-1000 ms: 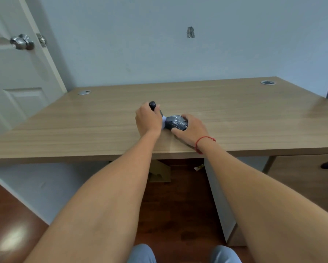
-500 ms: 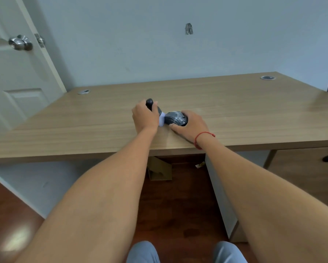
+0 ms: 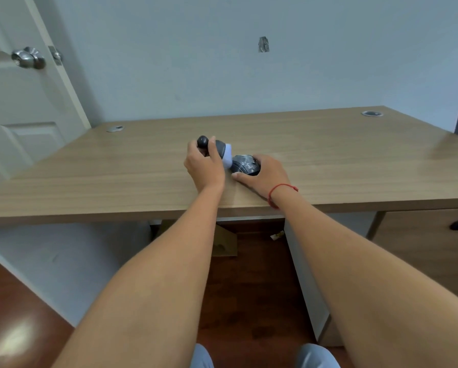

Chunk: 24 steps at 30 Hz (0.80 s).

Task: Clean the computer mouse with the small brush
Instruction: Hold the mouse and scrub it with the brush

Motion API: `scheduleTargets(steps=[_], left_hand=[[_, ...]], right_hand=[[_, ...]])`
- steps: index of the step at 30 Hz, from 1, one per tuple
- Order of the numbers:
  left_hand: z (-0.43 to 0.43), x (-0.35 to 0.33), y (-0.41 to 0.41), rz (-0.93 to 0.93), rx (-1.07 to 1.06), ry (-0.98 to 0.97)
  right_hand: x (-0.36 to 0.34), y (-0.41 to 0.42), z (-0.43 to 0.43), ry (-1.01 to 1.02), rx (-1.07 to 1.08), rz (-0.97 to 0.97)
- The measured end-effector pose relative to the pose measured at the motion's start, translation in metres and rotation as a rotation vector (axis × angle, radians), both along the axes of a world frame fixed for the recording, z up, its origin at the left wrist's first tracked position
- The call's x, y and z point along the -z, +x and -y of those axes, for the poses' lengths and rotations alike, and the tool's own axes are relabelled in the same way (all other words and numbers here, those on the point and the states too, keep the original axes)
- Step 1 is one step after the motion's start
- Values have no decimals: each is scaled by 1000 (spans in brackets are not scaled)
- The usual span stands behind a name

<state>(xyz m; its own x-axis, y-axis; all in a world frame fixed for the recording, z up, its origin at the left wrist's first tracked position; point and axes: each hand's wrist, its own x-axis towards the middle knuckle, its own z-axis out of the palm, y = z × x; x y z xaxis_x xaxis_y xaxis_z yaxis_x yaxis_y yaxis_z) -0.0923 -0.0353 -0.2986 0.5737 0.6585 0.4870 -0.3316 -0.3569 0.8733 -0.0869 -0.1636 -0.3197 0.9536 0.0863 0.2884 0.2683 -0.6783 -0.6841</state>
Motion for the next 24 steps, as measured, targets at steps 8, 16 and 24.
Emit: scheduleTargets(steps=[8, 16, 24], left_hand=[[-10, 7, 8, -155, -10, -8], [-5, 8, 8, -211, -27, 47], [-1, 2, 2, -28, 48, -25]], right_hand=[[0, -1, 0, 1, 1, -7], [-3, -4, -2, 52, -2, -38], [-7, -3, 0, 179, 22, -19]])
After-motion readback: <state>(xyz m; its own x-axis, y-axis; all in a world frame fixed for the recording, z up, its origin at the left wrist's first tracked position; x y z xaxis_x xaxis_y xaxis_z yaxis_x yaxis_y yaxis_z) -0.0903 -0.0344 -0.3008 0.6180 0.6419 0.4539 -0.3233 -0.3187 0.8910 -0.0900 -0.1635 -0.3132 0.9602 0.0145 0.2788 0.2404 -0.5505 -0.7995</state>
